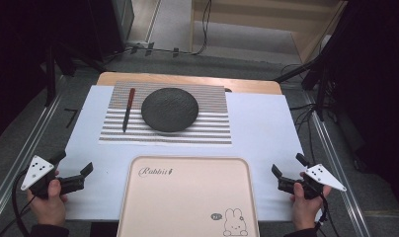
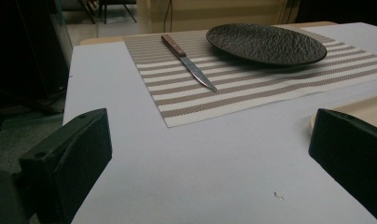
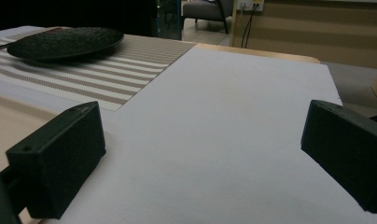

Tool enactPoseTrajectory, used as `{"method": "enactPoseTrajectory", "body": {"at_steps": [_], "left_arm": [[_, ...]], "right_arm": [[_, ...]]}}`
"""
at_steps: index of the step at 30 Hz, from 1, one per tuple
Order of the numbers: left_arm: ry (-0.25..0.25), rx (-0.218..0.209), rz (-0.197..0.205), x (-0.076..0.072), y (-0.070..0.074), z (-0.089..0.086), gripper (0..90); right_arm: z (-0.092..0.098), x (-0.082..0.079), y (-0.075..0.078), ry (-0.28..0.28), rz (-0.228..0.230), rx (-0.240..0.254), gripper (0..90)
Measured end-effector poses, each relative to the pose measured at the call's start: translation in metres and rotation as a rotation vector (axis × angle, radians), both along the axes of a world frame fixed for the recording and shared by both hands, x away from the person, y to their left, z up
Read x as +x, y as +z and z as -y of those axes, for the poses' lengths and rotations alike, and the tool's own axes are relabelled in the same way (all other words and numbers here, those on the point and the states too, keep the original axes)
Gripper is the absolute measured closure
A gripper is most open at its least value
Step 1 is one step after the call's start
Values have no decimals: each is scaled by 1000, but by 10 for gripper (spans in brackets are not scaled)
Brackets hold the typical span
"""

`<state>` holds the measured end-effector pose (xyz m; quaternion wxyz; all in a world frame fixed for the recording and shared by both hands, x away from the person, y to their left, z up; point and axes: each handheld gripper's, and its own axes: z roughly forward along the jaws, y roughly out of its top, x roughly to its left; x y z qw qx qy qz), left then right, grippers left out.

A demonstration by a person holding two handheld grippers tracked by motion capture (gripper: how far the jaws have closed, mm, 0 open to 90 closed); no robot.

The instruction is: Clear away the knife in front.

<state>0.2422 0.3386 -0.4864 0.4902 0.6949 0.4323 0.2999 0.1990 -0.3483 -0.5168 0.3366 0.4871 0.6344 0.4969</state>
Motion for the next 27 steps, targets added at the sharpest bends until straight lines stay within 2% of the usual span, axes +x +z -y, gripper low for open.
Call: {"method": "enactPoseTrajectory", "body": {"at_steps": [4,8,14,19,22,27], "left_arm": [[5,4,3,0,0,1,0],[38,-6,13,0,4,1,0],[20,54,36,0,10,12,0],[10,43,39,5,22,20,0],[15,52,44,7,27,22,0],[-13,52,31,15,34,26,0]], "right_arm": [[0,1,-1,8,3,2,0],[-1,1,-1,15,3,-4,0],[-2,1,-1,15,5,-9,0],[-2,2,-1,20,3,-17,0],[-2,2,-1,19,3,-18,0],[-3,2,-1,33,2,-19,0]]}}
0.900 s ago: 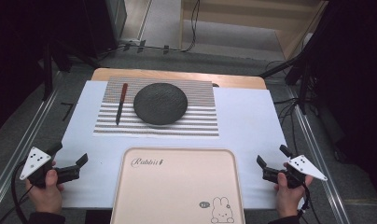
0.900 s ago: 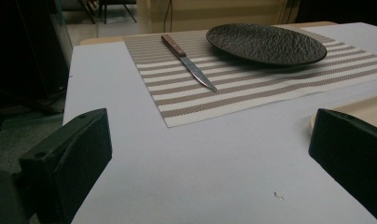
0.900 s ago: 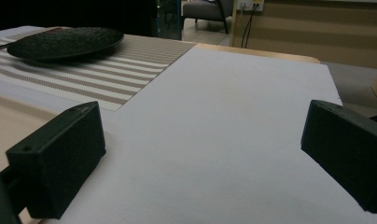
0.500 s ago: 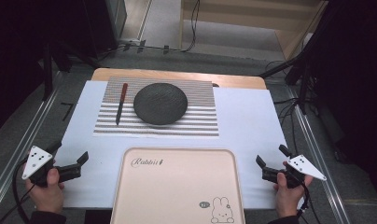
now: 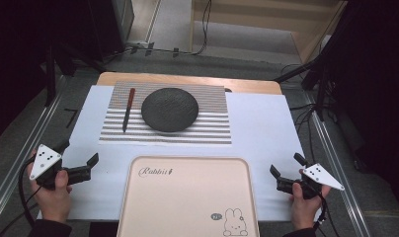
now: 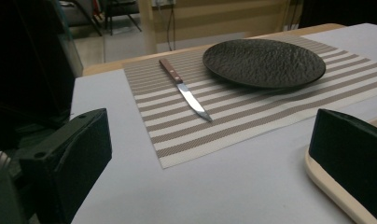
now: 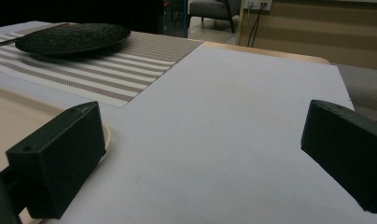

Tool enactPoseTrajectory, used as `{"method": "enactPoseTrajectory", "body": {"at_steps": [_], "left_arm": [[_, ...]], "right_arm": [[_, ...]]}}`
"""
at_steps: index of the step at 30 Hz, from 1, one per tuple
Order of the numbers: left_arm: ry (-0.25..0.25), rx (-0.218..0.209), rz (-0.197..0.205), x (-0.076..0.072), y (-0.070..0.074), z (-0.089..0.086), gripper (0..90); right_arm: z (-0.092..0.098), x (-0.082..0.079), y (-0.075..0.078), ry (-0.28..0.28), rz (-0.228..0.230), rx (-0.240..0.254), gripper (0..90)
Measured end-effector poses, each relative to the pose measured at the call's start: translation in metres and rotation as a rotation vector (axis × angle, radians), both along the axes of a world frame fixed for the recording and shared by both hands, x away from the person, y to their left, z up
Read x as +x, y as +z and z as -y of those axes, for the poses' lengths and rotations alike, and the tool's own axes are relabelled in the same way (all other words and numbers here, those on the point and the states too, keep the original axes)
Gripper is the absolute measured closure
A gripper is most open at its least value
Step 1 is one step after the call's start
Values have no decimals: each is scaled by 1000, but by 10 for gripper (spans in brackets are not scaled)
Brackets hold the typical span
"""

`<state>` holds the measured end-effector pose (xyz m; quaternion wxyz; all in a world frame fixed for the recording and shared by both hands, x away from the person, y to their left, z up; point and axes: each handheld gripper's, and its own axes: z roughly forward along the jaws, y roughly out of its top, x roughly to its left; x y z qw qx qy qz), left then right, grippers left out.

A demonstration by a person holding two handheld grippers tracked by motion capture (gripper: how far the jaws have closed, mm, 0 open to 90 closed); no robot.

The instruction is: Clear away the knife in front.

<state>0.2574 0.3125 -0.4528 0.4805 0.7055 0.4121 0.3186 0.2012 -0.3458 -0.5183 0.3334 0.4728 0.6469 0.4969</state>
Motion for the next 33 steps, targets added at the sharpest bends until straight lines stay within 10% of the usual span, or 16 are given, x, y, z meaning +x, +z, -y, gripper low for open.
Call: {"method": "enactPoseTrajectory", "body": {"at_steps": [33], "left_arm": [[-51,25,-89,84,36,42,18]], "right_arm": [[-2,0,0,-5,-7,-32,0]]}}
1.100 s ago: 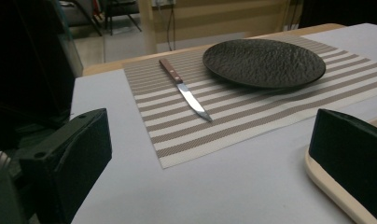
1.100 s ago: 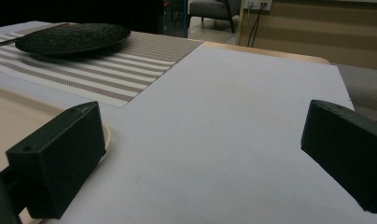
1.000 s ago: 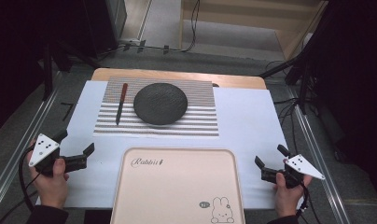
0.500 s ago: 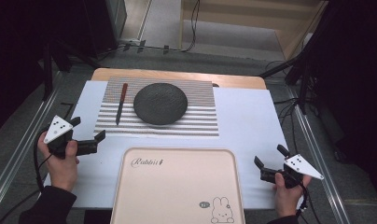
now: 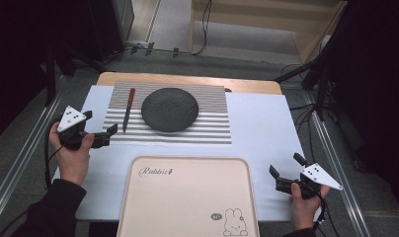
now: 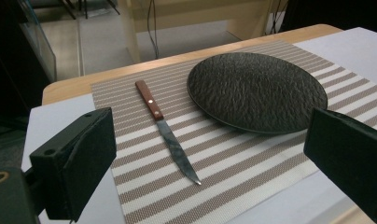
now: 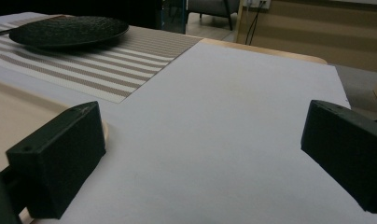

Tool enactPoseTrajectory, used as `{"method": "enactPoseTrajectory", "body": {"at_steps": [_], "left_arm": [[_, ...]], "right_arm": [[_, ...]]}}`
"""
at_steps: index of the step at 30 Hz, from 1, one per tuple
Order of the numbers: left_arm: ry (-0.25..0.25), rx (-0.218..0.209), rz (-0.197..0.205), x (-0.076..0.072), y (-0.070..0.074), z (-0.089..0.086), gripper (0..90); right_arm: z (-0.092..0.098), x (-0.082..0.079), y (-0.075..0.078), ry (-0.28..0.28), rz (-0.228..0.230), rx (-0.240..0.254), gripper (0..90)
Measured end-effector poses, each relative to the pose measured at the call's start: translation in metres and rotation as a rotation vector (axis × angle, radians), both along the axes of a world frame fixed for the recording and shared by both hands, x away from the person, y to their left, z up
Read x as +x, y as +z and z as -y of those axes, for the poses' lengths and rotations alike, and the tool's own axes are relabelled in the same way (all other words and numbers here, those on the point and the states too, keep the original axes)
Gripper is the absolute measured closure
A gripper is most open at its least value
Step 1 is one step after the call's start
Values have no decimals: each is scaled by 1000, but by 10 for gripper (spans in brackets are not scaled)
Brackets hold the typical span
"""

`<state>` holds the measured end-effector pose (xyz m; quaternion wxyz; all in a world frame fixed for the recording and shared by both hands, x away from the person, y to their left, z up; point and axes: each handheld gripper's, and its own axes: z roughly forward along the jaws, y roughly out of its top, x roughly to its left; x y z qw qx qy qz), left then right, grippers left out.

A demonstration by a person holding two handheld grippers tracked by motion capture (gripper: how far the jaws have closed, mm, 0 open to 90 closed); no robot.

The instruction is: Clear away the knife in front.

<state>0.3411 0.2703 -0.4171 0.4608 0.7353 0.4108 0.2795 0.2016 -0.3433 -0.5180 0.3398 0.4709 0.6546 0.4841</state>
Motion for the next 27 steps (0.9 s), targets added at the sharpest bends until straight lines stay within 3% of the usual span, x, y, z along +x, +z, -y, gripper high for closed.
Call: {"method": "enactPoseTrajectory", "body": {"at_steps": [5,8,16,18,27], "left_arm": [[0,-1,-9,15,5,1,18],[-4,-23,-31,24,7,2,45],[21,-33,-88,50,11,5,76],[33,-33,-96,57,11,5,125],[69,-9,-172,89,6,5,141]], "right_arm": [[0,0,0,-17,-1,-7,0],[0,0,0,-18,0,-11,0],[0,0,0,-14,-2,-6,0],[0,0,0,-14,-7,-4,0],[1,-1,0,-17,-8,2,0]]}}
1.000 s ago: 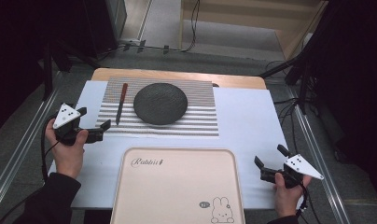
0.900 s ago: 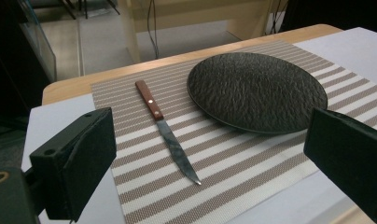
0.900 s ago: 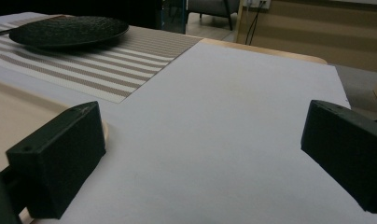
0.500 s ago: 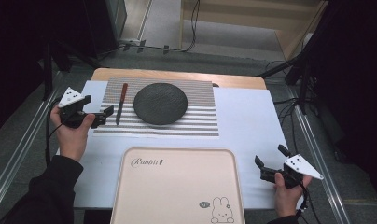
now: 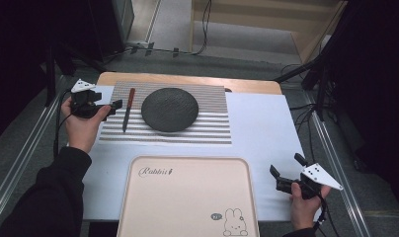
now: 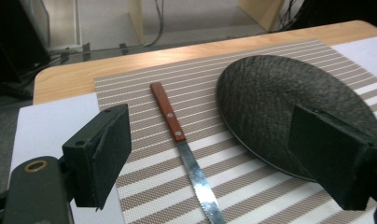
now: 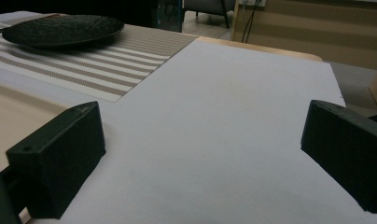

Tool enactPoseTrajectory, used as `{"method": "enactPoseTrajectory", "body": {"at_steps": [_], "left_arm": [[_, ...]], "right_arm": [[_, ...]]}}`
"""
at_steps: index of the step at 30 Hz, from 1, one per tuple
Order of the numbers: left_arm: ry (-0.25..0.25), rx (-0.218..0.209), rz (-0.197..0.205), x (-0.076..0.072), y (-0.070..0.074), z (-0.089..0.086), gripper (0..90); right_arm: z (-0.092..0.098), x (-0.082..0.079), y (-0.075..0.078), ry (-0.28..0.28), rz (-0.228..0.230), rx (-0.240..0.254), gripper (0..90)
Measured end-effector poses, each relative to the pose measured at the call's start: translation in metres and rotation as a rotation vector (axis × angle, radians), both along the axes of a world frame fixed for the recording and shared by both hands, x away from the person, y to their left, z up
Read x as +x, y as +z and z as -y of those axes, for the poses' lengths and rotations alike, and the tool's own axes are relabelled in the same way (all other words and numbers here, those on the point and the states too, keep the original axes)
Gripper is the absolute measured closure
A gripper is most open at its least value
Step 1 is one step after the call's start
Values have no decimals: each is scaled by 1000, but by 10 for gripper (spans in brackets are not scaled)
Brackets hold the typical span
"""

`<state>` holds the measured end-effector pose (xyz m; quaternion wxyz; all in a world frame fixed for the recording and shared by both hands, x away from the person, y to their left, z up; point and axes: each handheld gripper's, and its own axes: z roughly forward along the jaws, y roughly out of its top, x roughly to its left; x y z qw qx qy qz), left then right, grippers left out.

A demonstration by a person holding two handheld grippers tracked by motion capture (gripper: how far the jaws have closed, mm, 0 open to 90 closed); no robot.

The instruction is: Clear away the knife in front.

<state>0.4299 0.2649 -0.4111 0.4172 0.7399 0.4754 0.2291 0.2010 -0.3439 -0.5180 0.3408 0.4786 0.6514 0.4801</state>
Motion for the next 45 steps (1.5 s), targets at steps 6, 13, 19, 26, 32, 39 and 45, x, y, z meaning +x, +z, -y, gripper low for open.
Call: {"method": "enactPoseTrajectory", "body": {"at_steps": [6,13,19,26,32,39,45], "left_arm": [[31,26,-59,20,-5,2,216],[22,46,-129,41,-7,10,282],[35,74,-181,55,-12,18,335],[54,105,-258,71,-24,20,398],[66,104,-315,82,-35,26,451],[44,146,-361,91,-44,35,560],[69,186,-388,98,-52,39,604]], "right_arm": [[0,0,0,1,-1,1,0],[0,0,0,2,0,3,0],[0,0,0,3,1,4,0],[0,0,0,2,0,5,0],[0,1,0,3,0,-4,0],[0,1,0,3,1,-2,0],[0,1,0,1,0,0,0]]}}
